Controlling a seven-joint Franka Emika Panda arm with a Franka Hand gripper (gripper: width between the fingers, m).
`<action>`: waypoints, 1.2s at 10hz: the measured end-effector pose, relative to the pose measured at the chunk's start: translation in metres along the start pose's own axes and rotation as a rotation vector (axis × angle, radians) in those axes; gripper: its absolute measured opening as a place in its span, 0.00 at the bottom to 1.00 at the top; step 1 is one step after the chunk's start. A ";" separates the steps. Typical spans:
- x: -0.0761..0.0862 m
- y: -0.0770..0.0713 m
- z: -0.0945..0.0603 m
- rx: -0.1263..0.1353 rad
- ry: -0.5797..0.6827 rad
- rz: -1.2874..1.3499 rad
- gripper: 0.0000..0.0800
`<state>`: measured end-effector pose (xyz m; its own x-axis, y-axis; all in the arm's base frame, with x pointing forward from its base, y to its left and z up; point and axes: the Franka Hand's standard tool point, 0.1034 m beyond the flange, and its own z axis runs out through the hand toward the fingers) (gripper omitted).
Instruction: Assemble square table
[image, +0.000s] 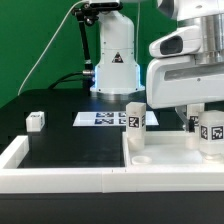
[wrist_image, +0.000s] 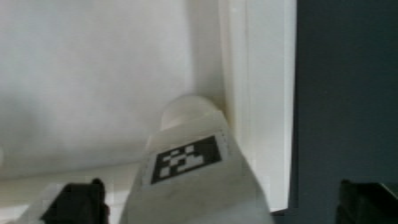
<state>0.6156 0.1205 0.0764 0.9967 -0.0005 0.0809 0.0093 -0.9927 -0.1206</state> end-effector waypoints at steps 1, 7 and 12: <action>0.000 0.001 0.000 0.000 0.000 -0.050 0.81; 0.001 0.003 0.000 0.000 0.001 -0.088 0.36; 0.005 0.009 0.000 0.042 -0.025 0.242 0.36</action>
Offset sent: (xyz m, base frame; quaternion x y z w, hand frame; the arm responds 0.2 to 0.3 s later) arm 0.0000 0.0000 0.0000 0.0000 0.0000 0.0000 1.0000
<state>0.6210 0.1112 0.0752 0.9720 -0.2341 0.0204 -0.2271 -0.9580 -0.1749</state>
